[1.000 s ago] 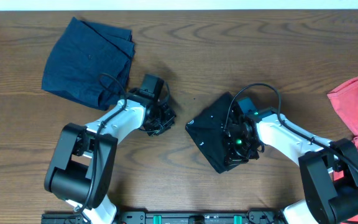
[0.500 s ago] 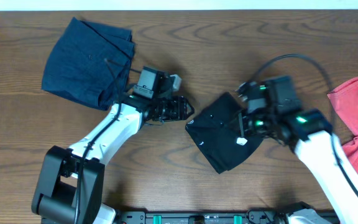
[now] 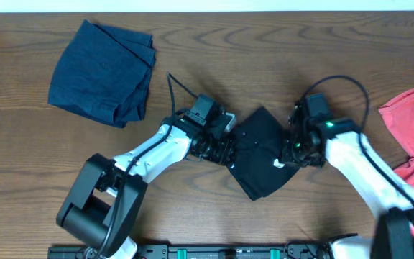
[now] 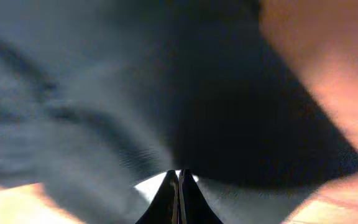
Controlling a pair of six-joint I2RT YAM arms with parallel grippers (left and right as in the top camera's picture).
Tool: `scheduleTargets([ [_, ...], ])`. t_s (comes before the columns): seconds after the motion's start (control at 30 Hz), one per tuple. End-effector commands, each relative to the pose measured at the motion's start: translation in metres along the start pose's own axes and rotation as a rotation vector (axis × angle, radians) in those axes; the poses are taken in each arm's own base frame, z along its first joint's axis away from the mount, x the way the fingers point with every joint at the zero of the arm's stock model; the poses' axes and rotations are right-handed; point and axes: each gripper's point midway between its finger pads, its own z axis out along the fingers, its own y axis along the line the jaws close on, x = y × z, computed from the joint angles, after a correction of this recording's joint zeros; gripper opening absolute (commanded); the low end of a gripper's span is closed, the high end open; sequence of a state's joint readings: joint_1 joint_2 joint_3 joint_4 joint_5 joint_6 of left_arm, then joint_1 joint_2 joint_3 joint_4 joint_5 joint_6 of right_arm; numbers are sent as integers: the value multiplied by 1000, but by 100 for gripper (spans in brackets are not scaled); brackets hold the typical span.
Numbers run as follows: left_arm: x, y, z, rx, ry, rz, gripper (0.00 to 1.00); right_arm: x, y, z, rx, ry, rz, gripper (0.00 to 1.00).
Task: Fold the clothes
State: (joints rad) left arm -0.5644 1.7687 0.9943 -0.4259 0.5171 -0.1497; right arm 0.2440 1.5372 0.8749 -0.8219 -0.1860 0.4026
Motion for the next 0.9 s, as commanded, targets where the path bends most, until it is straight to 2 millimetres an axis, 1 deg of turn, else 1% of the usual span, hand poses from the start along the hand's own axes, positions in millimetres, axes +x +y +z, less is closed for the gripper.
scheduleTargets([
  [0.0, 0, 28, -2, -131, 5, -4, 47, 7, -17, 21, 64, 72, 80, 1],
  [0.07, -2, 32, -5, -132, -4, -17, 45, 11, -21, 32, 80, 109, 86, 1],
  [0.13, -8, 35, -12, -130, -25, -32, 43, 13, -21, 37, 80, 129, 89, 1],
  [0.2, -15, 31, -27, -102, -52, -44, 43, 13, -20, 37, 71, 131, 82, 1],
  [0.27, -24, 23, -46, -70, -86, -48, 44, 11, -9, 32, 16, 125, 20, 1],
  [0.3, -28, 18, -56, -58, -104, -49, 45, 10, -2, 26, -22, 116, -16, 1],
  [0.37, -33, 6, -75, -26, -142, -57, 53, 7, 10, 10, -82, 83, -73, 1],
  [0.43, -33, -3, -88, -4, -171, -123, 63, 3, 20, -12, -123, 27, -115, 1],
  [0.47, -32, -5, -91, 0, -174, -165, 70, 0, 23, -22, -134, -4, -123, 2],
  [0.53, -27, -5, -92, 7, -158, -306, 79, -8, 30, -40, -162, -86, -145, 12],
  [0.63, -17, 0, -86, 6, -127, -458, 82, -19, 37, -55, -192, -178, -168, 15],
  [0.7, -10, 4, -79, 1, -106, -529, 83, -26, 40, -56, -199, -204, -175, 16],
  [0.77, -1, 7, -70, -4, -72, -580, 83, -38, 40, -51, -187, -241, -180, 16],
  [0.83, 7, 4, -61, 4, -45, -582, 83, -55, 37, -45, -154, -294, -193, 16],
  [0.87, 9, 1, -56, 11, -38, -569, 80, -64, 35, -41, -137, -320, -199, 16],
])
